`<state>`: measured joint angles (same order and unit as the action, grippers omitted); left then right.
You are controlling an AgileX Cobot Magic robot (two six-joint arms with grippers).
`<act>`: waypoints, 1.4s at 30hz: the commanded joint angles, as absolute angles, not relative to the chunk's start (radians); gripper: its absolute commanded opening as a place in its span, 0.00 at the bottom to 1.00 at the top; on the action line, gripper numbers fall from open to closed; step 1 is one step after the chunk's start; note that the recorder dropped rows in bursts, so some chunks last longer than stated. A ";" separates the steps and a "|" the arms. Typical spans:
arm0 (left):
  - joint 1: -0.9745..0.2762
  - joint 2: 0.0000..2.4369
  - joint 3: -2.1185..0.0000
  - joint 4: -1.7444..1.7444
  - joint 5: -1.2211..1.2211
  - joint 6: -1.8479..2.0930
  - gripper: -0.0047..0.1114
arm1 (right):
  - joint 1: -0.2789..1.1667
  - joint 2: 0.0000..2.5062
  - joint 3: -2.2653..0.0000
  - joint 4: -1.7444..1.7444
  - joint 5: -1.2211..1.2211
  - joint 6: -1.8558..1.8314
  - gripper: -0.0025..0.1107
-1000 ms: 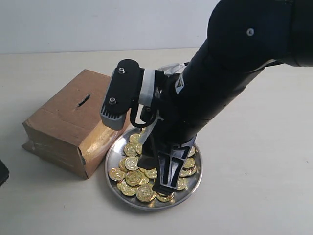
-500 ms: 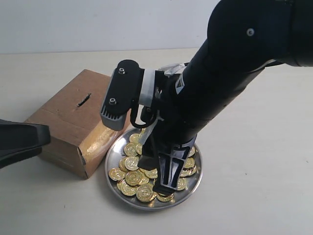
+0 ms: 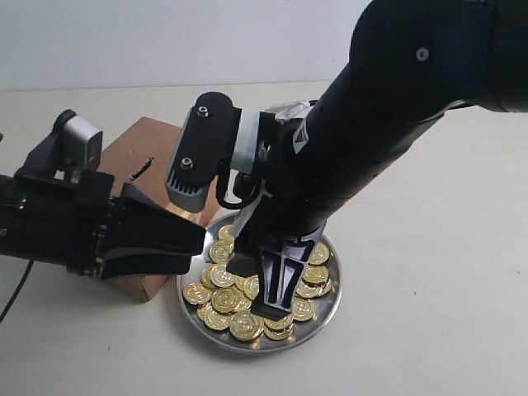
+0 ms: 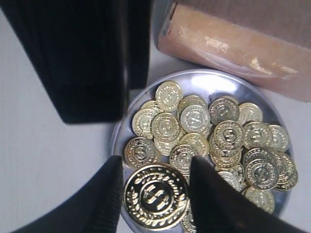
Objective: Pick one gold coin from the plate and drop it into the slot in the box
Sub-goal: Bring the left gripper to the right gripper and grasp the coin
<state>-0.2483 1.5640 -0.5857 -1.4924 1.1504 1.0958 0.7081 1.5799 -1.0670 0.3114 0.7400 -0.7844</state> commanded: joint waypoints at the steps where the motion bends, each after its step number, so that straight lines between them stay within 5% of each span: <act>1: -0.319 1.602 -0.658 -1.520 1.113 1.095 0.50 | 0.709 1.571 -1.065 0.307 0.732 -0.792 0.19; 42: -0.361 1.642 -0.704 -1.548 0.995 0.992 0.48 | 0.709 1.571 -1.065 0.391 0.611 -0.792 0.19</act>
